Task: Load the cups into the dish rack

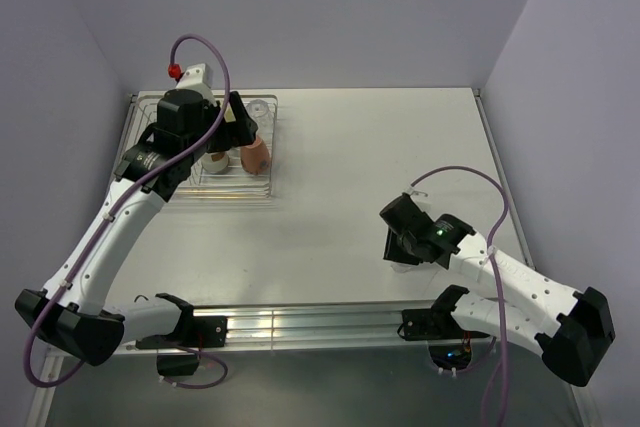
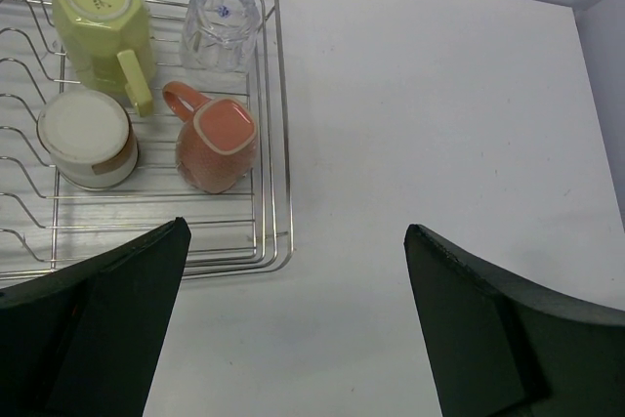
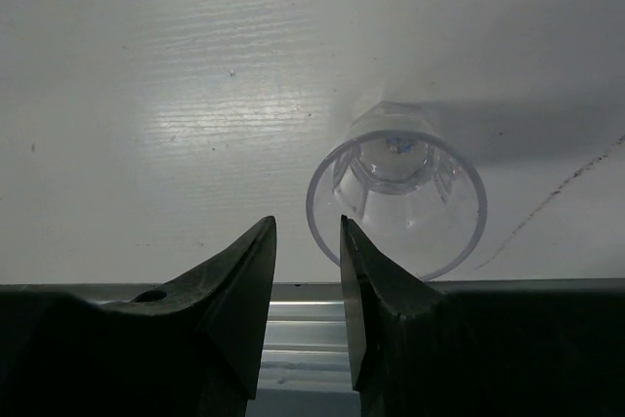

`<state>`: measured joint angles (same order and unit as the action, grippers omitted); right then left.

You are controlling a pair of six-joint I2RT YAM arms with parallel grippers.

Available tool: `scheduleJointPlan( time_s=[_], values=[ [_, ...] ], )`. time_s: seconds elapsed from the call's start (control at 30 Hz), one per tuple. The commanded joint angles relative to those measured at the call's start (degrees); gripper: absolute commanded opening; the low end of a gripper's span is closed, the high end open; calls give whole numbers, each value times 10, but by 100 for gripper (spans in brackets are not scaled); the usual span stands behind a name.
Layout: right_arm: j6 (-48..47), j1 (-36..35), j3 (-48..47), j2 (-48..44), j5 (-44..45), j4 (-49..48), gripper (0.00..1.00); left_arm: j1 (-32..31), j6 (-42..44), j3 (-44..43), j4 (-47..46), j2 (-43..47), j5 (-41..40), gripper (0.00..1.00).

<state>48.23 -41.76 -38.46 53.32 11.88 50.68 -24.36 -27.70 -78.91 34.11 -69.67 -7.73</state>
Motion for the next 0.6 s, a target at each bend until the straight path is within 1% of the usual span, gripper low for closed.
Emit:
scheduleJointPlan(
  time_s=[0.0,0.23,0.33,0.43,0.47,0.53,0.57],
  values=[
    [28,-3,10,-9,32,-8,40,-2,5,6,-27,15,17,99],
    [26,-3,21,20,37,-32,41,-2,5,13,-30,17,21,99],
    [21,-3,22,38,39,-44,40,-2,5,12,-28,17,19,99],
    [20,-3,24,48,39,-54,33,-2,5,11,-26,18,16,99],
    [20,-3,23,49,39,-57,25,-2,5,11,-26,19,16,99],
    [16,-3,22,57,37,-63,21,-1,4,11,-26,19,17,99],
    [14,-3,21,62,38,-65,16,-1,4,12,-26,18,17,99]
  ],
)
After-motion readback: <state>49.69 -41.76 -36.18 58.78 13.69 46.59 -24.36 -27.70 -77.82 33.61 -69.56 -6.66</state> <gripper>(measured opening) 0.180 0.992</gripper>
